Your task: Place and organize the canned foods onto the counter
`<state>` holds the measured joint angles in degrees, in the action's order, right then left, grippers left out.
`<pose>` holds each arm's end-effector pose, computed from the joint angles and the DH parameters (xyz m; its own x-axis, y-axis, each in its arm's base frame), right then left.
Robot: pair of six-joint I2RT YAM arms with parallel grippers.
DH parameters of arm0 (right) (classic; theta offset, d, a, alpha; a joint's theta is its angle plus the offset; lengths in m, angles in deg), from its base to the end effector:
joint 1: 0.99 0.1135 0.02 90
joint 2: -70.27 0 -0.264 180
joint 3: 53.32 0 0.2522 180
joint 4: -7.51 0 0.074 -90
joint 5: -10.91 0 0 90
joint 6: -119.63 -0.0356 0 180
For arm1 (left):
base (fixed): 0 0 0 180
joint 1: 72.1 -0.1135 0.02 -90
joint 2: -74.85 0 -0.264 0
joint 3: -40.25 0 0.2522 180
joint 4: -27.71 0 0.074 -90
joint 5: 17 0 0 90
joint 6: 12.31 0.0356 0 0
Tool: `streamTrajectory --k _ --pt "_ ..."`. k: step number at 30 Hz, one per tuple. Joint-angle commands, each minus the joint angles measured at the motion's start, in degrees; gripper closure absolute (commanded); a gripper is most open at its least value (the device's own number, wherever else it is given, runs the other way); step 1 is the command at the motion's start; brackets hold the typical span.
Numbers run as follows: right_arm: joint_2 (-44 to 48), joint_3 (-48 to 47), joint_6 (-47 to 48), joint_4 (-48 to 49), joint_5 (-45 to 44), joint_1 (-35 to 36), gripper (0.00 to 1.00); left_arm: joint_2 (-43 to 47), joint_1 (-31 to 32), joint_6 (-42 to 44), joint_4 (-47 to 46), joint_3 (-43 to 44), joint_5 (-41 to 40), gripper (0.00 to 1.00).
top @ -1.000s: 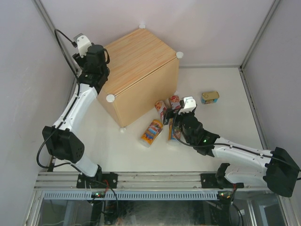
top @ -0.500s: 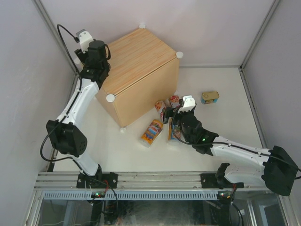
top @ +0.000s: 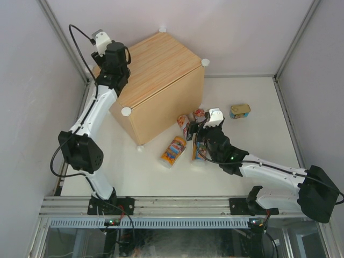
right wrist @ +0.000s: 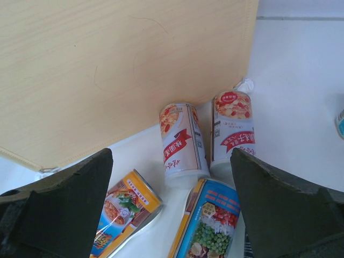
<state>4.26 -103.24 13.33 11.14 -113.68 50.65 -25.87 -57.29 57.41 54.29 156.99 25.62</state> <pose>0.1746 0.1881 0.2625 -0.2131 0.1030 -0.9716 -0.2518 0.9550 0.1565 0.4011 -0.0790 0.4245 0.0162 -0.2471 -0.9689 -0.5551 0.8037 -0.2142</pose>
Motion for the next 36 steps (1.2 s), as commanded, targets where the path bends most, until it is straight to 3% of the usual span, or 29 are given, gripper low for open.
streamTrajectory --k 1,15,17,19,23,29,36 --pt "-0.1 -2.2 -1.2 1.9 0.3 -0.8 0.09 -2.3 1.5 -2.5 -0.1 5.8 1.3 0.99" --pt "0.0 -2.2 -1.8 0.5 1.1 -1.7 0.08 -6.5 2.6 -8.0 6.2 11.3 -2.3 0.92" --pt "0.1 -2.2 -1.9 0.4 1.2 -1.7 0.08 -6.4 2.6 -8.4 6.4 11.4 -2.2 0.83" --pt "0.3 -2.2 -1.9 0.3 1.4 -1.7 0.08 -6.1 2.6 -8.6 6.3 10.9 -2.2 0.58" --pt "0.5 -2.2 -2.0 0.2 1.5 -1.7 0.08 -5.7 2.7 -8.6 6.0 10.3 -2.5 0.34" --pt "0.7 -2.2 -2.0 -0.1 1.5 -1.8 0.08 -5.4 3.0 -8.3 6.0 10.1 -3.1 0.19" --pt "1.0 -2.2 -1.9 0.0 1.3 -1.8 0.08 -3.9 4.1 -5.4 4.3 10.1 -4.0 0.15"
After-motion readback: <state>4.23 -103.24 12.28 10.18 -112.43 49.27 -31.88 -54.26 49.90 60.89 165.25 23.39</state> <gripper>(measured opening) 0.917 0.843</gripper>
